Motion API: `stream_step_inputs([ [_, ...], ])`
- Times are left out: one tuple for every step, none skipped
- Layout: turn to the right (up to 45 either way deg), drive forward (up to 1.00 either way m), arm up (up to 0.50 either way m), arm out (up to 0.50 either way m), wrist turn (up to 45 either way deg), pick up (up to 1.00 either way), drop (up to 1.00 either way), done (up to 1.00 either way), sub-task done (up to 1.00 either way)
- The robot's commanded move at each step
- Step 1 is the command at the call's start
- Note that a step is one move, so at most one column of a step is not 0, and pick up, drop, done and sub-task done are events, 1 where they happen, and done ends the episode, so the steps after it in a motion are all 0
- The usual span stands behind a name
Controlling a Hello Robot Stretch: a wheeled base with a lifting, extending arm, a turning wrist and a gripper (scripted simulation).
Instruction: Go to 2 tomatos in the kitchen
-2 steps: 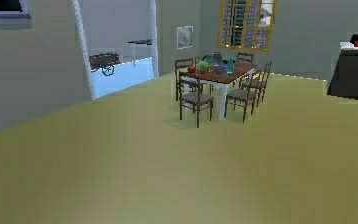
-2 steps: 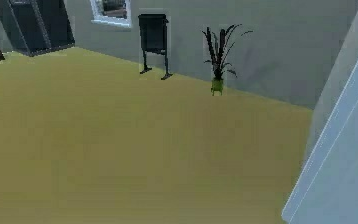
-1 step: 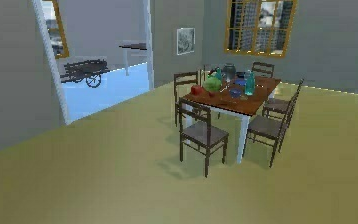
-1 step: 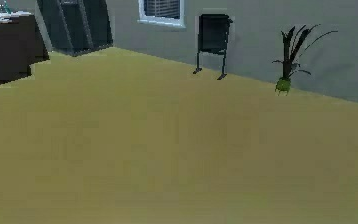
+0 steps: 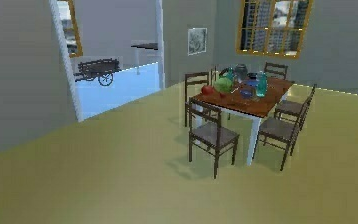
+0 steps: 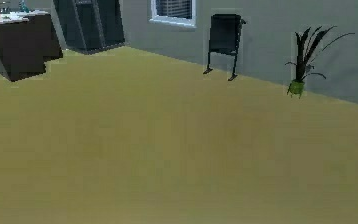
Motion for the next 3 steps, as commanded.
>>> stream_step_inputs([
  [0.0,1.00,0.00,0.00,0.0,0.00,0.00,0.00,0.00],
  [0.0,0.15,0.00,0.00,0.0,0.00,0.00,0.00,0.00],
  [15.0,0.00,0.00,0.00,0.0,0.00,0.00,0.00,0.00],
])
